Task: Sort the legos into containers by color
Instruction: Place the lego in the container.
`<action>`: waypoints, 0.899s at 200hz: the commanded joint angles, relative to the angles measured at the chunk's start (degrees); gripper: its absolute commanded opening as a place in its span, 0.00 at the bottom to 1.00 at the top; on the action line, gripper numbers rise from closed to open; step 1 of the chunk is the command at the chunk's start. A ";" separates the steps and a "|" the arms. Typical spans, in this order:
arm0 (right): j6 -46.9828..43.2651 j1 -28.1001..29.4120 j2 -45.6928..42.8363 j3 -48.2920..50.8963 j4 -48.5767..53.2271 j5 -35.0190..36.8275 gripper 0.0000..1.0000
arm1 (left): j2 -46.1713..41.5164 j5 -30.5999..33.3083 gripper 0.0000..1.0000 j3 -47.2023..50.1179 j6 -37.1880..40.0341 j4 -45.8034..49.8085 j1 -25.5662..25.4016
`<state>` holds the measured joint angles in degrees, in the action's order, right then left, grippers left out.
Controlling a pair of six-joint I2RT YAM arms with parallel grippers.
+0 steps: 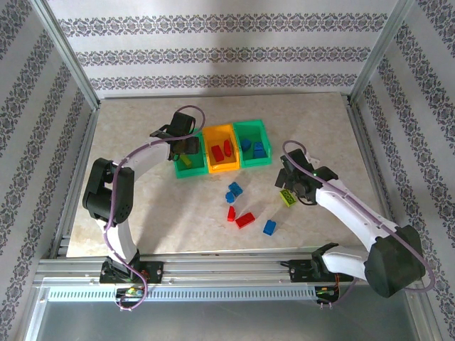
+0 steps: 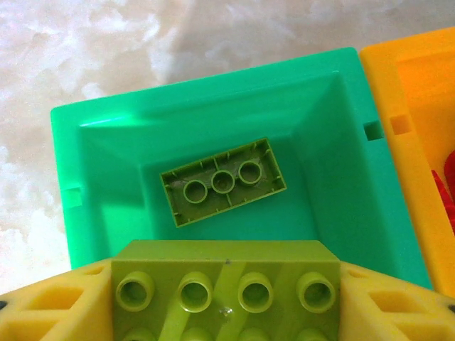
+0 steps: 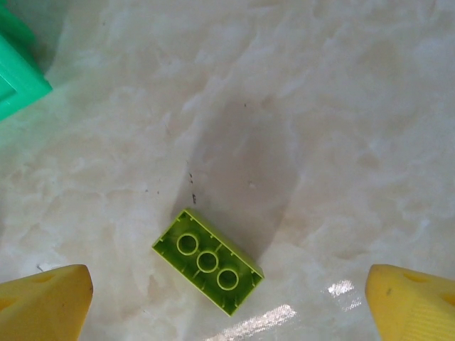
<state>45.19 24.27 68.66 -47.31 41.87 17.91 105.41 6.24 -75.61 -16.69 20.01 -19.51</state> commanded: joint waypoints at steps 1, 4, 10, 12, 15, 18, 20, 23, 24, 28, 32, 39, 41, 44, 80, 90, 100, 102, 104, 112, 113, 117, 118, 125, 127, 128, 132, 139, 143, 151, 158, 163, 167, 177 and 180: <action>1.24 1.31 0.23 0.73 1.11 -1.12 0.98 | 0.78 0.95 0.68 -1.90 1.04 1.68 -0.55; 1.36 1.49 0.24 0.73 1.11 -1.17 0.98 | 0.71 1.04 0.69 -1.91 0.98 1.70 -0.53; 1.61 2.00 0.32 0.77 1.11 -1.29 0.98 | 0.38 1.05 0.70 -1.83 0.83 1.70 -0.58; 1.75 2.18 0.33 0.76 1.16 -1.30 0.98 | 0.34 1.08 0.71 -1.78 0.75 1.65 -0.54; 1.89 2.45 0.33 0.73 1.24 -1.38 0.98 | 0.13 1.08 0.72 -1.74 0.63 1.63 -0.56; 2.16 2.75 0.41 0.73 1.33 -1.39 0.98 | 0.02 1.10 0.73 -1.65 0.54 1.61 -0.57; 2.35 2.96 0.42 0.73 1.41 -1.39 0.98 | -0.15 1.11 0.74 -1.60 0.46 1.61 -0.61; 2.68 3.36 0.50 0.73 1.46 -1.40 0.98 | -0.33 1.02 0.76 -1.52 0.37 1.55 -0.56; 2.74 3.47 0.50 0.73 1.50 -1.35 0.98 | -0.35 0.99 0.76 -1.49 0.31 1.53 -0.55; 3.05 3.92 0.51 0.64 1.61 -1.25 0.98 | -0.56 0.95 0.78 -1.39 0.13 1.46 -0.56; 3.54 4.41 0.58 0.64 1.83 -1.15 0.98 | -0.88 0.88 0.80 -1.23 -0.09 1.37 -0.53; 4.20 5.21 0.72 0.42 2.26 -1.06 0.98 | -1.28 0.78 0.82 -0.95 -0.42 1.20 -0.56; 4.42 5.42 0.76 0.39 2.39 -0.98 0.98 | -1.44 0.72 0.83 -0.90 -0.51 1.18 -0.58; 4.74 5.77 0.77 0.31 2.58 -0.93 0.98 | -1.55 0.63 0.83 -0.81 -0.66 1.13 -0.56; 8.05 10.53 0.59 -0.41 3.68 -1.60 0.97 | -3.23 0.45 0.91 -0.50 -1.41 1.46 -0.53; 9.30 11.95 0.52 -0.42 4.23 -1.82 0.96 | -3.90 0.50 0.92 -0.41 -1.62 1.69 -0.60; 10.98 13.33 0.49 -0.01 4.88 -2.47 0.94 | -4.86 0.33 0.93 -0.16 -1.87 1.61 -0.58; 11.41 13.58 0.44 0.13 4.89 -2.69 0.94 | -4.99 0.28 0.94 -0.08 -1.93 1.61 -0.61; 11.81 13.82 0.42 0.34 4.93 -2.88 0.93 | -5.24 0.27 0.94 0.00 -1.94 1.61 -0.55; 13.59 14.74 0.33 1.13 4.93 -4.13 0.90 | -6.09 0.05 0.95 0.24 -2.18 1.52 -0.57; 13.69 14.83 0.33 1.28 4.96 -4.30 0.90 | -6.18 0.02 0.96 0.27 -2.24 1.52 -0.59; 14.75 15.39 0.20 1.76 4.95 -4.87 0.89 | -6.58 -0.08 0.96 0.32 -2.41 1.44 -0.55; 14.93 15.56 0.18 1.86 4.96 -5.02 0.89 | -6.69 -0.13 0.96 0.35 -2.40 1.44 -0.54; 16.56 16.75 0.08 2.57 4.96 -5.81 0.87 | -7.38 -0.40 0.98 0.51 -2.60 1.44 -0.58; 17.11 17.05 0.07 2.77 4.97 -6.01 0.87 | -7.58 -0.45 0.98 0.54 -2.70 1.44 -0.54; 17.30 17.22 0.02 2.89 5.02 -6.12 0.87 | -7.67 -0.49 0.98 0.55 -2.72 1.44 -0.58; 18.20 17.95 -0.06 3.19 5.18 -6.56 0.86 | -8.10 -0.55 0.99 0.63 -2.86 1.44 -0.58; 19.85 19.30 -0.19 3.73 5.62 -6.97 0.85 | -8.83 -0.57 1.00 0.83 -3.04 1.44 -0.55; 20.83 20.10 -0.27 3.94 5.84 -7.24 0.85 | -9.28 -0.61 1.00 0.95 -3.08 1.44 -0.58; 22.69 21.73 -0.37 4.36 6.28 -7.79 0.84 | -10.19 -0.35 1.00 1.36 -3.32 1.35 -0.56; 24.22 23.00 -0.46 4.79 6.38 -8.25 0.84 | -10.99 -0.07 1.00 1.70 -3.59 1.13 -0.61; 25.25 23.73 -0.46 5.16 6.30 -8.60 0.83 | -11.56 0.16 1.00 2.05 -3.82 0.86 -0.54; 26.00 24.44 -0.46 5.48 6.09 -8.89 0.83 | -12.03 0.39 1.00 2.37 -4.02 0.55 -0.58; 27.55 25.69 -0.34 6.28 5.67 -9.63 0.82 | -13.65 0.53 1.00 3.90 -4.53 -1.01 -0.60; 27.92 25.98 -0.26 6.52 5.43 -9.87 0.82 | -14.23 0.53 1.00 4.52 -4.72 -2.09 -0.55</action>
<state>65.84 47.59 69.06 -42.81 46.04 10.61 94.96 6.07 -74.50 -19.16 20.12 -19.55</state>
